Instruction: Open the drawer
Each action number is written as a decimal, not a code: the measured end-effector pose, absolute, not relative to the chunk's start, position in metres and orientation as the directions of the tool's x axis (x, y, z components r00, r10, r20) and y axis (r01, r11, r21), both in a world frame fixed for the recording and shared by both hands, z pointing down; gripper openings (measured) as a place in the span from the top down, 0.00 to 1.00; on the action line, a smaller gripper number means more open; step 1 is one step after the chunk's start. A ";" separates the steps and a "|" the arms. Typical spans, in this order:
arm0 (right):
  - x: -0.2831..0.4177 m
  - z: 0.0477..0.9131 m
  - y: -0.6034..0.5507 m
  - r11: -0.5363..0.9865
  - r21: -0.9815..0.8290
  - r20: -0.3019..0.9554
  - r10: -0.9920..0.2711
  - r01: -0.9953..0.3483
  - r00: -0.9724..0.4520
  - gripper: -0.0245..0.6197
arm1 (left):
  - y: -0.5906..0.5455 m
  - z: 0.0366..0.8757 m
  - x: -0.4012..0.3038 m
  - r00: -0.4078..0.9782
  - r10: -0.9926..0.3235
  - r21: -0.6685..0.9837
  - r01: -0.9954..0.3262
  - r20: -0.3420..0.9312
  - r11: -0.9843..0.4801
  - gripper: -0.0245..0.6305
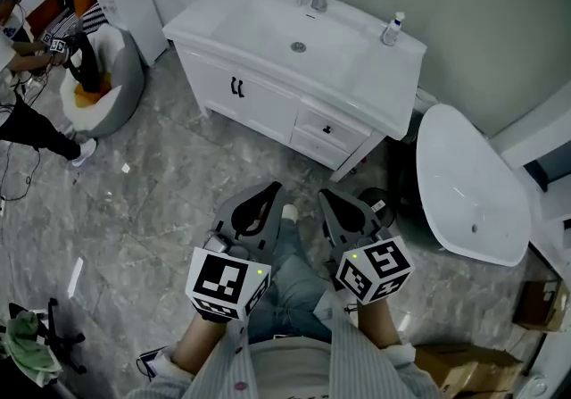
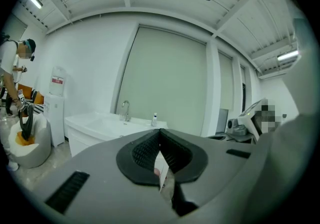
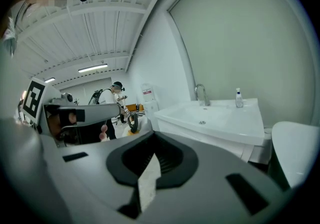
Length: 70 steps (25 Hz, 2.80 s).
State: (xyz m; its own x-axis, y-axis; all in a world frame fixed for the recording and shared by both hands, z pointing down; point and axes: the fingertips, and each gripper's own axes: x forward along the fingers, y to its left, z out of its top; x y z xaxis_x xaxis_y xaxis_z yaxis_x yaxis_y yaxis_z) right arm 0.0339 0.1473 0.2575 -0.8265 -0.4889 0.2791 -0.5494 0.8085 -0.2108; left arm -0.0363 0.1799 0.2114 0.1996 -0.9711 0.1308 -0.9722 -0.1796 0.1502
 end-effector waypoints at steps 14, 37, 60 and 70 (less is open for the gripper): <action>0.002 0.261 -0.015 0.732 -0.233 0.288 -0.577 -0.641 -0.764 0.95 | 0.010 0.214 -0.066 0.311 -0.938 0.141 -0.946 0.154 -0.291 0.94; 0.021 0.254 -0.132 0.585 -0.229 0.299 -0.718 -0.778 -0.629 0.95 | -0.123 0.225 -0.056 0.489 -0.848 0.149 -0.872 0.204 -0.467 0.94; 0.040 0.351 -0.133 0.441 -0.257 0.409 -0.757 -0.860 -0.510 0.95 | -0.138 0.343 -0.036 0.587 -0.748 0.192 -0.809 0.309 -0.556 0.94; 0.026 0.439 -0.133 0.482 -0.238 0.480 -0.697 -0.843 -0.533 0.95 | -0.148 0.425 -0.031 0.608 -0.714 0.224 -0.793 0.348 -0.566 0.94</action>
State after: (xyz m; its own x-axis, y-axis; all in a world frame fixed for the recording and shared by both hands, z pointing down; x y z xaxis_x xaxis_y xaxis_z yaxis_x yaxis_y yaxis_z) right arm 0.0263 -0.1333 0.4393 -0.5333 -0.6968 0.4797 -0.8434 0.4819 -0.2377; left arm -0.0306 -0.1479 0.4247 0.6076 -0.7140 0.3478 -0.7934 -0.5659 0.2243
